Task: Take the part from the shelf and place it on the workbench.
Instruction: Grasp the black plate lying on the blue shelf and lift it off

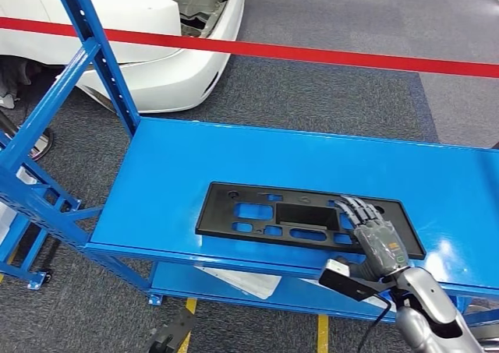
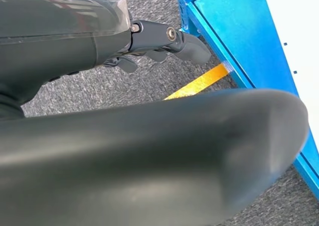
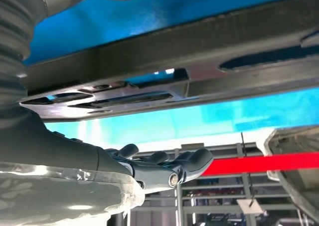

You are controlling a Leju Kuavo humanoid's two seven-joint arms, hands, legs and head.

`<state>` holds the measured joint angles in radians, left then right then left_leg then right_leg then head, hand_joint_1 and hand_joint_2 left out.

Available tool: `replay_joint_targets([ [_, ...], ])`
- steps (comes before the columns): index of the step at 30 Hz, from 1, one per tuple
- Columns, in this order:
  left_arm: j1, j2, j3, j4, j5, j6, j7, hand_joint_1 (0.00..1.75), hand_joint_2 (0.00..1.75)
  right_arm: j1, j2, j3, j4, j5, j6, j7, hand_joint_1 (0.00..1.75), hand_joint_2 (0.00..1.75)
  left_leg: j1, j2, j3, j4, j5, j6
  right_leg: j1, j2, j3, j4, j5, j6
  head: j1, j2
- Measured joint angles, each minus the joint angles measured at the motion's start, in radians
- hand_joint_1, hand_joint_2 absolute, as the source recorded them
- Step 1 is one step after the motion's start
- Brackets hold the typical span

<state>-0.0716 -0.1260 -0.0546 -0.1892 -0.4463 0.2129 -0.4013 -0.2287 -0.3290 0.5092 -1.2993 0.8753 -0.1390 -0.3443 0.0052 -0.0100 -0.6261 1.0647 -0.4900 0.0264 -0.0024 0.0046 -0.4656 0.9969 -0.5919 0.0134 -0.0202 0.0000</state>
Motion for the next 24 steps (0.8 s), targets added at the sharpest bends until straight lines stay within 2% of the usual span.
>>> replay_joint_targets([
  [14,0.001,-0.001,0.0,0.0,-0.02,0.0,0.003,0.0,0.0,-0.004,0.014,-0.041,0.051,0.03,-0.028,0.021,0.0,1.75,0.0,0.0,0.0,0.0,0.0,0.0,0.0,0.0,0.0,0.0,0.0,0.0,0.0,0.0],
  [24,0.001,-0.001,0.007,0.0,-0.033,0.0,0.006,0.0,0.0,-0.052,0.014,-0.064,0.145,0.077,-0.035,0.042,0.0,1.75,0.0,0.0,0.004,0.0,0.0,0.0,0.0,0.0,0.004,0.0,0.0,0.0,0.0,0.0],
])
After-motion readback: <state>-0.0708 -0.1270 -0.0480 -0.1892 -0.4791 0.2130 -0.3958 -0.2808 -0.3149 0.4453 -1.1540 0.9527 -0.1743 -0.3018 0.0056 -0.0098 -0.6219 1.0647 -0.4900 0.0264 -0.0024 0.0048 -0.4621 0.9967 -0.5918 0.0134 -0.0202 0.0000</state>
